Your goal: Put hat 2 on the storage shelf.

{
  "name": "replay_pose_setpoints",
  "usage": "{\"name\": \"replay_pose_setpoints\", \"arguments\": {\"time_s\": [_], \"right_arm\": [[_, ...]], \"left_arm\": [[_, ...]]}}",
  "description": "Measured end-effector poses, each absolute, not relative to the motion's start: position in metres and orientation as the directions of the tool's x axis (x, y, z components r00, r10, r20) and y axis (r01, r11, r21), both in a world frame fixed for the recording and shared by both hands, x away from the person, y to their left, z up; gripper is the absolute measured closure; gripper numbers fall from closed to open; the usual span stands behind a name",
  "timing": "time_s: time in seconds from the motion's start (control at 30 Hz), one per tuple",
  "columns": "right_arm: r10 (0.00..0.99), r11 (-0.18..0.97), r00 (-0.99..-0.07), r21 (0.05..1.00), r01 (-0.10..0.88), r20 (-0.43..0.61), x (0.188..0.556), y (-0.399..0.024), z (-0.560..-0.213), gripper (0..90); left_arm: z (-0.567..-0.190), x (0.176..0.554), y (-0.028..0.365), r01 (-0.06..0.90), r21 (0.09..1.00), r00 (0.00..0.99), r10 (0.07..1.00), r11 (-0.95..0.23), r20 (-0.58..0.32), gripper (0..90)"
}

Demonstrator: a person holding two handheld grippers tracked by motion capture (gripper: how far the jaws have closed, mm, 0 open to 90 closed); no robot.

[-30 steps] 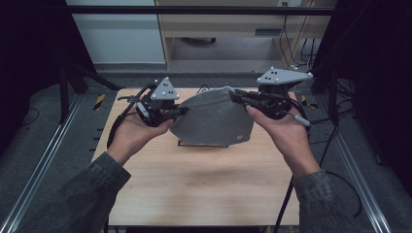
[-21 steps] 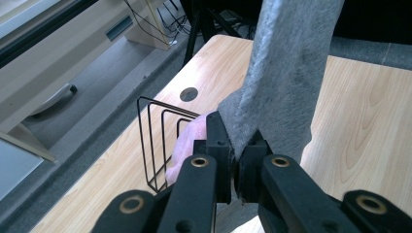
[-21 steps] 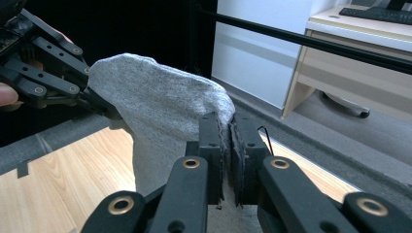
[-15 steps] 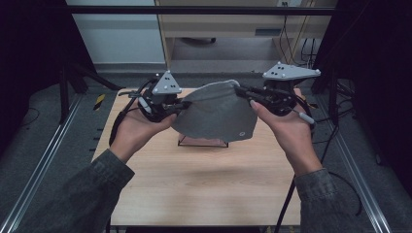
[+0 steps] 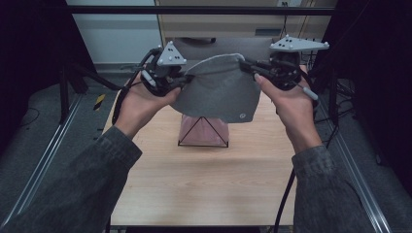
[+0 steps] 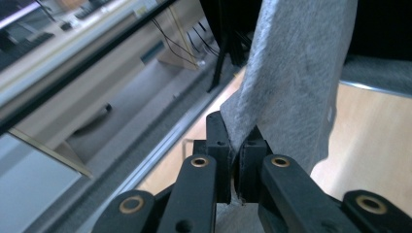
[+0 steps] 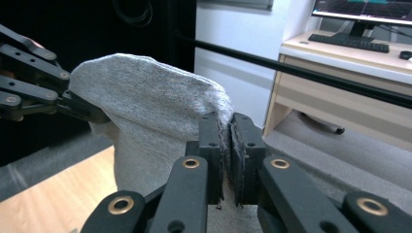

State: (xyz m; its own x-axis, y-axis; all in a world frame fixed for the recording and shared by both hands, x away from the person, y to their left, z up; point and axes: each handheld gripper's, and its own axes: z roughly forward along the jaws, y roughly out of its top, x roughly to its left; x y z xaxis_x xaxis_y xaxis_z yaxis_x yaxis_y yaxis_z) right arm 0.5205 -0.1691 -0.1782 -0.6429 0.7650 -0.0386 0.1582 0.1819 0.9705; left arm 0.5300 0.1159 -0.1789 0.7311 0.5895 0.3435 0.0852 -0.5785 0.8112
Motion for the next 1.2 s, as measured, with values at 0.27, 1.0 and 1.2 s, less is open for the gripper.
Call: {"name": "replay_pose_setpoints", "arguments": {"time_s": [0.27, 1.0, 1.2], "right_arm": [[0.785, 0.154, -0.619, 0.973, 0.169, -0.017, 0.562, -0.167, -0.183, 84.6], [0.818, 0.175, -0.575, 0.957, 0.232, -0.010, 0.621, -0.151, -0.228, 84.6], [0.816, 0.184, -0.578, 0.949, 0.255, -0.003, 0.620, -0.149, -0.240, 84.7]], "left_arm": [[-0.183, 0.565, 0.118, 0.094, 0.824, 0.698, 0.627, -0.559, 0.346, 86.9], [-0.230, 0.629, 0.123, 0.149, 0.834, 0.680, 0.668, -0.531, 0.303, 86.9], [-0.240, 0.627, 0.123, 0.169, 0.823, 0.687, 0.664, -0.542, 0.295, 86.9]]}}
